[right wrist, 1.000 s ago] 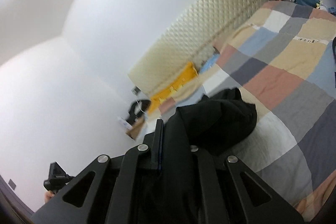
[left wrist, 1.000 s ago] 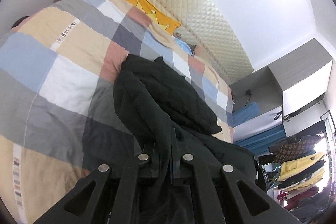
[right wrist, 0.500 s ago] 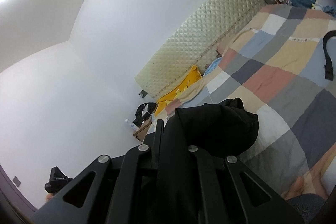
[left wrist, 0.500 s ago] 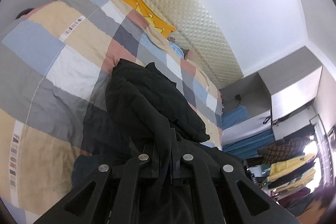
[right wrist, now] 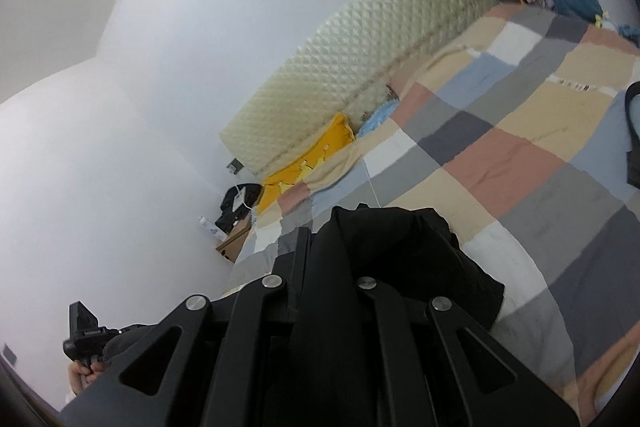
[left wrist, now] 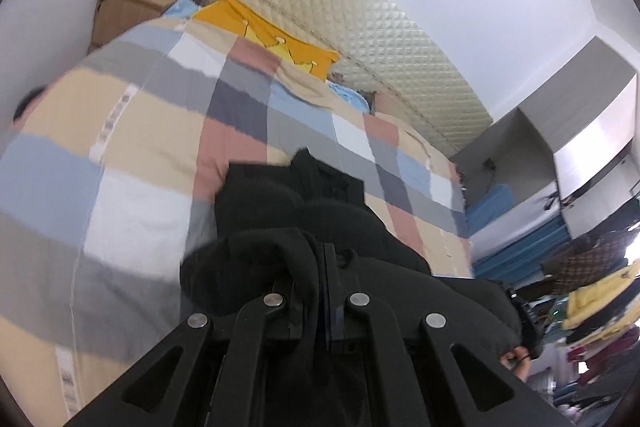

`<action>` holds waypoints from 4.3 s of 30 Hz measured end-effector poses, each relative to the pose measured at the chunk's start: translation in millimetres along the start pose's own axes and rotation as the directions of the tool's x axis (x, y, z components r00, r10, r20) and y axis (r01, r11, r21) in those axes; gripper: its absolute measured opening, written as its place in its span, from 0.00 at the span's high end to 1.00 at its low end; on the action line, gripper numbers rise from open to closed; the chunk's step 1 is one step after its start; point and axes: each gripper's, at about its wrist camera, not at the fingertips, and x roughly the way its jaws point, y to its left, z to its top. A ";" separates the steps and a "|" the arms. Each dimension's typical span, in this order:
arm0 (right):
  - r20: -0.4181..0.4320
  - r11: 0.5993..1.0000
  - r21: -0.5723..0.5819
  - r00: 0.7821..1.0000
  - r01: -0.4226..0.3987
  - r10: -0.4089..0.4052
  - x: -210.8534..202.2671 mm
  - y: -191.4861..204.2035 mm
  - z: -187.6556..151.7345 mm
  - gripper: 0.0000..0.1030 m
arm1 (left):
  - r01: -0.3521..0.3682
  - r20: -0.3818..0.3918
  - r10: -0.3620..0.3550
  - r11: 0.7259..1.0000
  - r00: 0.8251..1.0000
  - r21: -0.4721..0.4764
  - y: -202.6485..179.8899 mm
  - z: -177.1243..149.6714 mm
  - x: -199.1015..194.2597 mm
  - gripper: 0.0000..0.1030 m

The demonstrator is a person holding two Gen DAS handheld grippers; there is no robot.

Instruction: Fold large clothes

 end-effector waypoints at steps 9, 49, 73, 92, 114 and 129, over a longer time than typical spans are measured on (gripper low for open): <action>-0.122 0.990 0.052 0.984 0.134 -0.127 94.9 -26.9 49.4 0.93 | -0.129 0.009 0.129 0.985 0.992 0.110 -21.1 62.4 68.2 0.95; -0.422 0.909 -0.028 0.819 0.417 -0.388 273.7 -106.3 37.9 0.87 | -0.310 -0.089 0.321 0.944 0.943 0.113 26.8 91.6 278.5 0.90; -0.328 0.904 -0.346 0.871 0.250 -0.366 176.5 7.2 7.8 0.31 | -0.223 0.080 0.209 0.879 0.975 0.422 -128.6 -2.5 226.3 0.30; -0.228 0.813 -0.490 0.853 0.316 -0.469 318.2 10.8 -27.5 0.31 | -0.339 0.110 0.327 0.820 0.939 0.461 -122.7 11.6 358.4 0.28; -0.152 0.801 -0.494 0.874 0.338 -0.462 353.4 -19.1 -50.8 0.25 | -0.275 0.168 0.222 0.843 0.961 0.462 -96.4 4.0 393.0 0.18; -0.104 0.811 -0.543 0.940 0.219 -0.324 249.1 -6.8 -26.8 0.25 | -0.336 0.266 0.241 0.845 0.934 0.415 -44.2 -0.8 296.2 0.18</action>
